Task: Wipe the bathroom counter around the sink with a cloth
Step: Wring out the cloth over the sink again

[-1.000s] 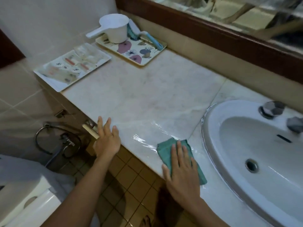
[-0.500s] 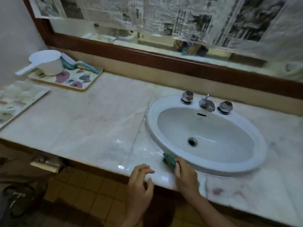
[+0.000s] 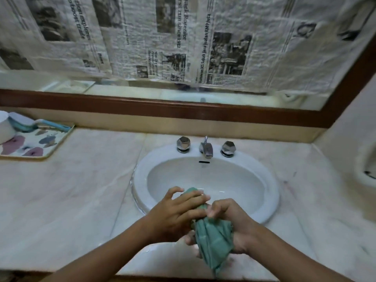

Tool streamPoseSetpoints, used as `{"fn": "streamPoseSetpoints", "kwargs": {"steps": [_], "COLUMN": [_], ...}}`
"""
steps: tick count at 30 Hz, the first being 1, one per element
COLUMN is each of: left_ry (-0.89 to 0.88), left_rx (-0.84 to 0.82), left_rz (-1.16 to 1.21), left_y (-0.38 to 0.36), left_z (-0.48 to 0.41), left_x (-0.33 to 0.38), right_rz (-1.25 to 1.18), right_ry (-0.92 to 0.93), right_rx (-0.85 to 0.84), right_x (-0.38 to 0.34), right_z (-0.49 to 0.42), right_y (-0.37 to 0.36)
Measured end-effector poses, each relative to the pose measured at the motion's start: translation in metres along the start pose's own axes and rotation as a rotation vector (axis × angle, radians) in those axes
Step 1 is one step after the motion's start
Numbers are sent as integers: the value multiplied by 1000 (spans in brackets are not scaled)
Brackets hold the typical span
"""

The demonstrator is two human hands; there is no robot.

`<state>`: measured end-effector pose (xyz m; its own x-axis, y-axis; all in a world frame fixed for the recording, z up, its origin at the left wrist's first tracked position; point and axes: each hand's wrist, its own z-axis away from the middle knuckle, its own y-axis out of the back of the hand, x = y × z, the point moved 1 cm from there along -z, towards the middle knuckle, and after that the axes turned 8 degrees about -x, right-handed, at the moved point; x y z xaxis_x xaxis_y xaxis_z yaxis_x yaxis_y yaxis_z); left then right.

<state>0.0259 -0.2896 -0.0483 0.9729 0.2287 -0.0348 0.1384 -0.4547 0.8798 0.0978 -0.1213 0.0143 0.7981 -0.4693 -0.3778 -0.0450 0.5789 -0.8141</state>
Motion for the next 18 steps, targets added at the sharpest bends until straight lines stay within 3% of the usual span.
{"fn": "streamPoseSetpoints", "kwargs": {"steps": [2,7,12,18], "left_ry": [-15,-38,-89,-22], "left_rx": [14,-30,-63,-271], "left_rz": [23,-63,-228,-248], "left_y": [-2,-7,14,6], "left_z": [-35,-109,-156,-184], "left_x": [-12,-30,-53,-75], "right_rz": [82,238,389,666], "right_ry": [-34,-36,-130,-116], "right_rx": [-18,146,47,129], "right_x": [-22,-75,-123,-153], "right_z": [11,33,56,37], "right_y": [4,7,14,45]}}
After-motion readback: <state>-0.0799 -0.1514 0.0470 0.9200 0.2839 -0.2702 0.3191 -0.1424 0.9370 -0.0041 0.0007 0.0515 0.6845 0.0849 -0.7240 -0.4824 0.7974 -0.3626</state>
